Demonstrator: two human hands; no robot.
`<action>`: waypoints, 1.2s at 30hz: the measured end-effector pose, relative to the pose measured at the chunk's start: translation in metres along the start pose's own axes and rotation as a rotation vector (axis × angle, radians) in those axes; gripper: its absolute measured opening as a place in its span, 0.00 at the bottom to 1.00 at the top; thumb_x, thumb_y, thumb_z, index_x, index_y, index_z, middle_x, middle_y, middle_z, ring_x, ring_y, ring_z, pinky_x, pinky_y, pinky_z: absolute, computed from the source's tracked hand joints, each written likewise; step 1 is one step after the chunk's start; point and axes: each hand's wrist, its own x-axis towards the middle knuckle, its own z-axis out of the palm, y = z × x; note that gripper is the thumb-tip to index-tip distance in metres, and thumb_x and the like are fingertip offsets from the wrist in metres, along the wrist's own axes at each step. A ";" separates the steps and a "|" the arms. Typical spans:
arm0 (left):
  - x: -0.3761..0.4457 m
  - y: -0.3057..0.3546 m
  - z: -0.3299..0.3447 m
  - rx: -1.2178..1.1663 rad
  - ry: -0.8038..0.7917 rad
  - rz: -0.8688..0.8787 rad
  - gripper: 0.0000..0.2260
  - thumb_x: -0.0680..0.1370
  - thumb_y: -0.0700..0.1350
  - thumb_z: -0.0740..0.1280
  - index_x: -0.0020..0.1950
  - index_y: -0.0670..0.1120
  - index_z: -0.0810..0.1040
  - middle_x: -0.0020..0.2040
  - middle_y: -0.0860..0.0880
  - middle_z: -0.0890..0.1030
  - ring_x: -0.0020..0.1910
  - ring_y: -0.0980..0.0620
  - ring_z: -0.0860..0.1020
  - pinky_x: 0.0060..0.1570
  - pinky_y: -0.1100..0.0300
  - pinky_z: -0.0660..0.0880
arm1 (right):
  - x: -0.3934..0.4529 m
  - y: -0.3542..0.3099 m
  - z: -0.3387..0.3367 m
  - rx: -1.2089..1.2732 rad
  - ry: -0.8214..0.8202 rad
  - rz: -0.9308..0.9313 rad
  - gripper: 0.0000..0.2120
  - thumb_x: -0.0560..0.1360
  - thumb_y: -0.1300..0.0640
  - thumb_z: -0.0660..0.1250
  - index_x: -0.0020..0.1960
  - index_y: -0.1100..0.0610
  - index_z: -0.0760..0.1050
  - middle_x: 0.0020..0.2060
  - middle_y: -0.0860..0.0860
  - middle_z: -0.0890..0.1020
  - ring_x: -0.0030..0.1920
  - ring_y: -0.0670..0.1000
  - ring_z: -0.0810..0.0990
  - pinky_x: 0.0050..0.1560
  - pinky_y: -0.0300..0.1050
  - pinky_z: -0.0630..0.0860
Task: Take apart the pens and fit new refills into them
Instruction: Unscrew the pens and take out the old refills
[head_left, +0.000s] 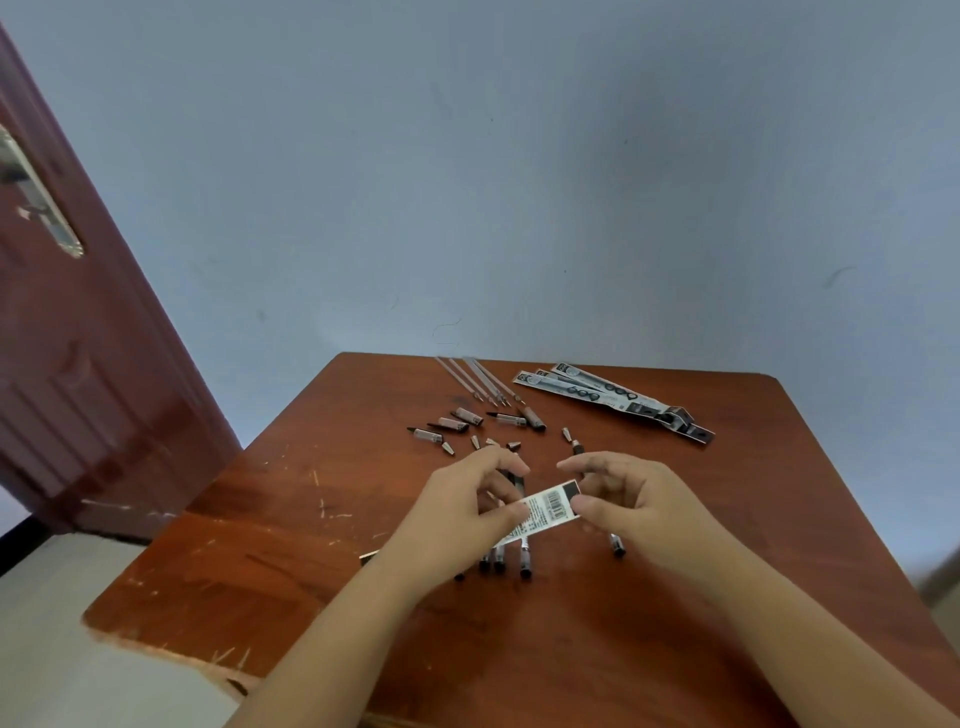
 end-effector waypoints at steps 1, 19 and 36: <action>0.001 -0.001 0.000 0.032 0.010 0.024 0.12 0.75 0.41 0.67 0.46 0.58 0.70 0.40 0.60 0.76 0.40 0.60 0.76 0.34 0.72 0.73 | 0.001 0.001 0.001 0.014 0.015 0.003 0.16 0.72 0.65 0.65 0.44 0.43 0.74 0.30 0.44 0.81 0.30 0.39 0.76 0.34 0.32 0.74; 0.014 -0.044 0.017 0.466 0.238 0.490 0.16 0.69 0.52 0.62 0.49 0.44 0.81 0.40 0.49 0.81 0.43 0.57 0.72 0.43 0.67 0.71 | 0.006 0.010 -0.004 -0.134 0.212 -0.098 0.10 0.74 0.60 0.62 0.35 0.59 0.76 0.33 0.46 0.76 0.34 0.42 0.74 0.37 0.31 0.71; 0.011 -0.051 0.022 0.368 0.349 0.604 0.09 0.71 0.46 0.65 0.44 0.44 0.82 0.37 0.49 0.80 0.39 0.58 0.73 0.38 0.66 0.72 | 0.007 0.014 -0.001 -0.175 0.132 -0.093 0.13 0.70 0.64 0.68 0.41 0.44 0.78 0.43 0.43 0.74 0.50 0.43 0.72 0.54 0.33 0.67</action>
